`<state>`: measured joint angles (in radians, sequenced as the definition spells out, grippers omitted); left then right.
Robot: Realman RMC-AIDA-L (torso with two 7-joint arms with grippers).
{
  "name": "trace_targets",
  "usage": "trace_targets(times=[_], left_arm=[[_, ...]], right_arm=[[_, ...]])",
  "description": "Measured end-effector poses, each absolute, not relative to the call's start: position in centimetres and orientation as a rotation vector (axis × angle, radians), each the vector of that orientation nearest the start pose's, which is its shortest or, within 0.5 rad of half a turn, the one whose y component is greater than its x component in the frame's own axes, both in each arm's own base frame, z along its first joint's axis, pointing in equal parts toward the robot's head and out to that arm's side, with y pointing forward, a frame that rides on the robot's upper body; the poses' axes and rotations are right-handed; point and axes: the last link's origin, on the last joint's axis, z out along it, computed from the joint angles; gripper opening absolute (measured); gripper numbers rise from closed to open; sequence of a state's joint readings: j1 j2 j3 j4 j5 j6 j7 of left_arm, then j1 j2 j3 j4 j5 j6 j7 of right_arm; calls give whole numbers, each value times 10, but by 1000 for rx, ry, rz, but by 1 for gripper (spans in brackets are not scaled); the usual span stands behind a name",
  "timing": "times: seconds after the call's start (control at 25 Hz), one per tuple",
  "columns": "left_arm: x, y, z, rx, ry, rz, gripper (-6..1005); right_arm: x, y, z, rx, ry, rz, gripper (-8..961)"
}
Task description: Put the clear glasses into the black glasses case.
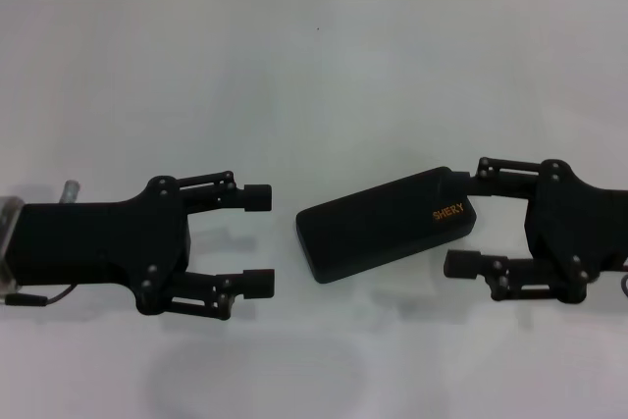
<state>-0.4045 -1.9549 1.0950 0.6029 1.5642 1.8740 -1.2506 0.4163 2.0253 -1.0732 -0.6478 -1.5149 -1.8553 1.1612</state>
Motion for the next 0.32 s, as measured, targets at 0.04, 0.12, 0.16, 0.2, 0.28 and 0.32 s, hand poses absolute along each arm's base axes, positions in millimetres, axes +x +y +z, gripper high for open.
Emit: trace_targets(times=[0.04, 0.12, 0.16, 0.2, 0.28, 0.32], left_arm=[[-250, 267, 21, -2965, -363, -1094, 892], [-252, 266, 21, -2961, -374, -1094, 892], [-253, 265, 21, -2960, -379, -1094, 892], [-253, 265, 21, -2959, -382, -1094, 892], [-253, 265, 21, -2960, -387, -1094, 892], [-253, 265, 21, -2961, -387, -1094, 892]], right_arm=[[225, 277, 8, -2862, 159, 1204, 734], [225, 278, 9, -2850, 161, 1198, 734], [225, 279, 10, -2846, 161, 1198, 734], [225, 279, 10, -2843, 160, 1199, 734], [225, 280, 10, -2844, 160, 1195, 734], [225, 281, 9, -2847, 159, 1191, 734]])
